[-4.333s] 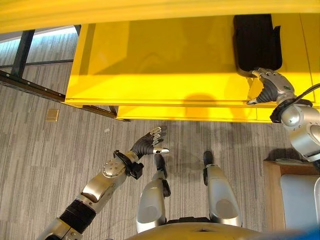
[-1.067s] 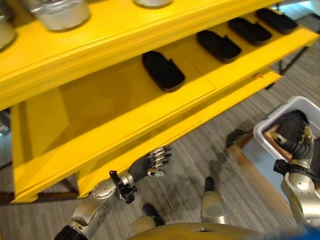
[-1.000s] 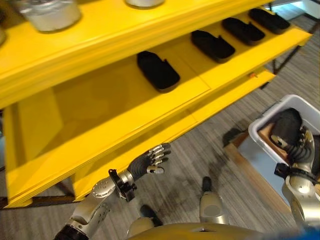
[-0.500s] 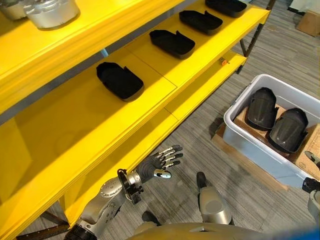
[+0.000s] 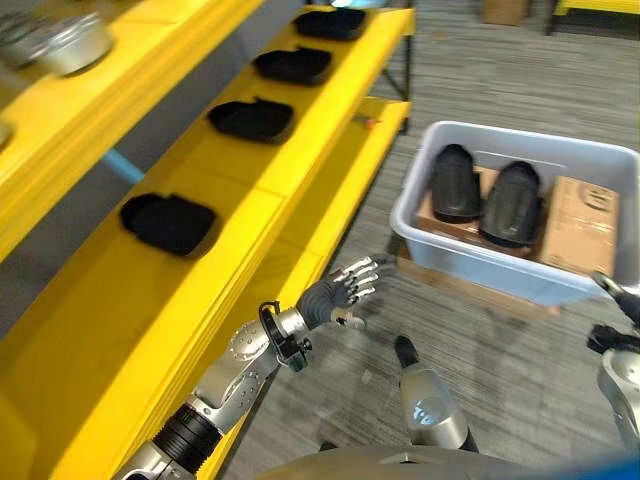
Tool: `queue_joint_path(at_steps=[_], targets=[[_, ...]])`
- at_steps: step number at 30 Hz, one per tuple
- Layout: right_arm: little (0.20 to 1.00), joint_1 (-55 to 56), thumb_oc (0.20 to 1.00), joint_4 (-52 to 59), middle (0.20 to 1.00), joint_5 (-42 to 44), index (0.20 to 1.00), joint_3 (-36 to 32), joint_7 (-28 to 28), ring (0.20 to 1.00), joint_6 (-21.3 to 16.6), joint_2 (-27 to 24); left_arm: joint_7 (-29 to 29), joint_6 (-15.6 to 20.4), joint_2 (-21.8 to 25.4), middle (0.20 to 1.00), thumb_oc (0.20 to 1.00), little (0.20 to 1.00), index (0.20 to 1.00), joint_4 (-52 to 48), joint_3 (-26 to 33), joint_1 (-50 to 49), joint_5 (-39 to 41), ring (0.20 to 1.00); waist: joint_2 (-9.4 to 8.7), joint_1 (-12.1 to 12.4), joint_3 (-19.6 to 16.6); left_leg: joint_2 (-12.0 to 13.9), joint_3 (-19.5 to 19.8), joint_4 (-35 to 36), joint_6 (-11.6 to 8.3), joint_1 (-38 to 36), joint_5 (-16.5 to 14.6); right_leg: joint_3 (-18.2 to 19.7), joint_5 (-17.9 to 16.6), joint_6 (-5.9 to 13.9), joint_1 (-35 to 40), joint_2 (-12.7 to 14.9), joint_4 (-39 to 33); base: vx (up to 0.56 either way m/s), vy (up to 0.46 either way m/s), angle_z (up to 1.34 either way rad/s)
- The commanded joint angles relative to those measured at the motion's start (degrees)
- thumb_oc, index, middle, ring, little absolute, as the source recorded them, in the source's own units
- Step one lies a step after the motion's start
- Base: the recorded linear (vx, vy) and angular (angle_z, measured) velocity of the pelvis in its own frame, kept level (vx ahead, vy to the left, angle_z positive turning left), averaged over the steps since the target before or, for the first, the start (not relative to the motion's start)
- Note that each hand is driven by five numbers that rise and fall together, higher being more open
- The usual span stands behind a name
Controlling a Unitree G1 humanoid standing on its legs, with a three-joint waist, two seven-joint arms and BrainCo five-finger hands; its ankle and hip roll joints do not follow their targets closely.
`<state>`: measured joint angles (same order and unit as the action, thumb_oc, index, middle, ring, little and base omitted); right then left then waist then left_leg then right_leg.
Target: Move parts from the plastic box to the shelf.
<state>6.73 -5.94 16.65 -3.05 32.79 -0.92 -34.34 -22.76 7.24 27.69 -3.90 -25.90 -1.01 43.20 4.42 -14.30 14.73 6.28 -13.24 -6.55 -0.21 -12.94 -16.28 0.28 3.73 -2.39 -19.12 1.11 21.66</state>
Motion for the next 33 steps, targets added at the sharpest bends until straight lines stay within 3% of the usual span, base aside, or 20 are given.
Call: queue_joint_path(at_steps=[1,3,6,9,21,30,33], targets=[[1.0,4.8,1.0,5.7,1.0,-0.1,1.0,-2.0,-1.8,1.0,-1.9,0.0,2.9,1.9,-1.0,1.0,1.0,1.0,1.0,0.1,2.8,-2.1,-3.0,1.0,-1.95,-2.8,-0.1,0.8,2.5,7.8,-2.18,10.8,14.8,3.3,4.0,5.41,14.6,-0.5,-9.2,0.12,-0.111,-2.42],[1.0,6.2,1.0,7.9,1.0,0.2,1.0,-1.2,-0.8,1.0,-2.7,1.0,1.9,1.4,-0.9,1.0,1.0,1.0,1.0,0.4,3.3,-2.6,-3.2,1.0,-2.15,-2.2,0.1,-0.3,3.5,8.6,-2.74,13.7,17.2,3.9,2.8,5.63,16.6,-0.9,-12.0,0.14,0.024,0.22],[1.0,3.0,1.0,7.7,1.0,-0.9,1.0,3.3,-0.1,1.0,-2.2,2.2,3.0,1.2,-1.5,1.0,1.0,1.0,1.0,0.5,4.2,-3.2,-5.4,1.0,-2.55,1.2,0.3,-2.6,10.9,7.3,-2.22,17.2,17.7,6.2,2.4,4.98,18.6,-1.2,-14.1,0.18,0.078,-0.07],[1.0,1.9,1.0,8.0,1.0,-0.2,1.0,4.9,1.2,1.0,-1.2,3.4,1.5,1.1,-1.5,1.0,1.0,1.0,1.0,0.9,3.9,-3.2,-7.0,1.0,-2.32,1.3,-0.5,-2.5,8.4,8.2,-1.27,15.5,16.6,5.4,2.4,5.23,18.4,-0.8,-14.4,0.12,0.111,-1.78],[1.0,-0.2,1.0,7.7,1.0,-1.2,1.0,7.8,1.7,1.0,1.4,5.3,2.5,0.1,-1.6,1.0,1.0,1.0,1.0,1.0,4.7,-4.0,-7.5,1.0,-1.52,1.2,-2.3,-4.7,3.9,9.9,1.49,10.0,12.9,4.0,0.4,6.7,17.6,0.6,-16.4,0.1,0.087,-0.05],[1.0,-3.4,1.0,6.9,1.0,-2.4,1.0,8.9,-1.2,1.0,1.4,6.1,3.9,-1.1,-2.1,1.0,1.0,1.0,1.0,0.8,5.6,-6.5,-8.2,1.0,-1.95,2.9,-2.9,-4.9,2.5,9.7,2.07,8.5,11.7,2.8,-1.1,7.2,18.2,1.2,-18.5,0.07,0.033,-0.1],[1.0,-5.0,1.0,7.1,1.0,-3.3,1.0,9.6,-2.3,1.0,1.8,5.7,2.7,-1.2,-1.8,1.0,1.0,1.0,1.0,1.7,5.1,-6.5,-11.5,1.0,-2.92,3.2,-3.2,-4.8,1.8,6.8,2.51,8.5,10.1,3.1,-1.7,7.73,18.5,2.2,-18.6,0.15,0.247,-0.22]])
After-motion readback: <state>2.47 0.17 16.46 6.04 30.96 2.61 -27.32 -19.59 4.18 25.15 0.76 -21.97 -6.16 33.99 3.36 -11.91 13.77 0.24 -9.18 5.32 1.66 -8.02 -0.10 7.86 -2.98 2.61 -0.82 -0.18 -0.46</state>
